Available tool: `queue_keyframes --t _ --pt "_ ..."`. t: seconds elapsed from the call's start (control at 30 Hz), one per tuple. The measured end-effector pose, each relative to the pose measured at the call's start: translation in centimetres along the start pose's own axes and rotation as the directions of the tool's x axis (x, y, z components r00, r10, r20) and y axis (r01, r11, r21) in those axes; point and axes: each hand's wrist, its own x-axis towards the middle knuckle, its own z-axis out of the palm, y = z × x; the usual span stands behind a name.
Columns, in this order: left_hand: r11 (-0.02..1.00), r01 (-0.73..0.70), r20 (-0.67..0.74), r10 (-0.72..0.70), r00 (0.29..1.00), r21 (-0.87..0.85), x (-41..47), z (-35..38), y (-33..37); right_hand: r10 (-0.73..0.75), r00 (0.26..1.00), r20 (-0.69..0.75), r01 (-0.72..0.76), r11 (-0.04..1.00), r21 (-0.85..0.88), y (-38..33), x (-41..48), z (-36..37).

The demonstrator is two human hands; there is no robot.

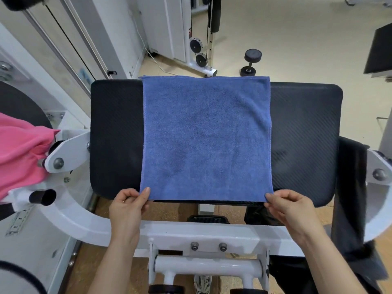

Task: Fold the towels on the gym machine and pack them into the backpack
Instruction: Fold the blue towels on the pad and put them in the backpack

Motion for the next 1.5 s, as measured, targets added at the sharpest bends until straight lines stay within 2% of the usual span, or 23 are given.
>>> queue_keyframes --t 0.07,0.13,0.2,0.23,0.3,0.37,0.43,0.5,0.53,0.6,0.7,0.8,0.87,0.9,1.0,1.07,1.1,1.17,1.33,1.4,1.5 --pt "0.999 -0.033 0.004 0.033 0.999 -0.005 0.1 -0.1 -0.2 -0.011 1.000 -0.024 0.013 0.997 0.072 0.4 0.2 -0.1" --pt "0.989 -0.121 -0.002 0.122 0.993 0.085 0.1 -0.1 -0.1 -0.071 0.995 -0.068 0.073 0.997 0.027 0.7 0.5 -0.2" --pt "0.927 -0.244 0.000 0.255 0.967 0.285 0.0 0.1 0.1 -0.205 0.972 -0.116 0.186 0.970 -0.158 1.0 0.7 -0.1" --pt "0.861 -0.301 0.017 0.323 0.946 0.409 -0.1 0.2 0.3 -0.312 0.942 -0.122 0.258 0.908 -0.330 1.2 0.9 0.0" --pt "0.681 -0.412 0.081 0.462 0.883 0.606 -0.1 0.2 0.7 -0.529 0.846 -0.066 0.359 0.657 -0.663 1.4 0.7 0.2" --pt "0.468 -0.567 0.207 0.619 0.758 0.677 0.5 0.0 0.8 -0.687 0.726 0.040 0.435 0.413 -0.800 1.2 0.3 0.3" --pt "0.216 -0.768 0.443 0.710 0.547 0.604 0.9 0.3 0.8 -0.776 0.600 0.195 0.552 0.225 -0.803 1.2 0.2 1.0" --pt "-0.005 -0.896 0.683 0.649 0.335 0.445 0.8 1.3 0.3 -0.794 0.459 0.399 0.682 0.027 -0.731 1.4 0.3 2.4" --pt "-0.085 -0.920 0.767 0.585 0.265 0.383 0.7 1.8 0.0 -0.771 0.394 0.499 0.723 -0.075 -0.687 1.7 0.2 3.3" --pt "-0.172 -0.927 0.843 0.495 0.211 0.333 0.7 2.6 -0.6 -0.687 0.296 0.664 0.747 -0.266 -0.609 2.5 0.3 4.9" --pt "-0.231 -0.920 0.855 0.489 0.172 0.317 1.2 2.8 -0.7 -0.565 0.225 0.794 0.717 -0.455 -0.527 3.4 1.0 5.7" --pt "-0.295 -0.914 0.873 0.474 0.111 0.277 1.6 2.7 -0.7 -0.535 0.178 0.826 0.731 -0.490 -0.475 3.1 1.9 5.2" --pt "-0.285 -0.921 0.882 0.457 0.114 0.266 1.7 2.8 -0.6 -0.529 0.174 0.831 0.739 -0.488 -0.465 2.7 2.1 5.2" --pt "-0.241 -0.929 0.877 0.458 0.146 0.281 1.7 2.9 -0.6 -0.527 0.175 0.831 0.734 -0.493 -0.467 2.6 2.1 5.3" --pt "-0.064 -0.927 0.853 0.418 0.312 0.370 1.3 3.3 0.4 -0.563 0.178 0.807 0.723 -0.481 -0.495 2.7 2.0 5.8" --pt "-0.056 -0.913 0.854 0.382 0.355 0.404 1.1 3.4 1.2 -0.607 0.163 0.778 0.720 -0.466 -0.514 2.9 2.0 5.9" --pt "-0.071 -0.910 0.856 0.378 0.354 0.408 1.1 3.5 1.3 -0.621 0.151 0.769 0.719 -0.465 -0.517 3.1 2.1 5.8" --pt "-0.123 -0.908 0.867 0.372 0.333 0.401 1.1 3.7 1.8 -0.634 0.131 0.762 0.719 -0.468 -0.513 3.1 2.3 5.2" --pt "-0.437 -0.832 0.912 0.369 0.182 0.343 1.6 3.4 1.1 -0.675 0.126 0.727 0.736 -0.428 -0.525 2.1 2.9 3.9" --pt "-0.463 -0.819 0.895 0.426 0.128 0.338 1.9 3.3 0.9 -0.662 0.124 0.739 0.751 -0.424 -0.507 1.8 2.9 3.8" --pt "-0.457 -0.815 0.876 0.465 0.124 0.358 1.8 3.1 1.0 -0.651 0.171 0.739 0.784 -0.365 -0.503 1.1 2.7 3.9"
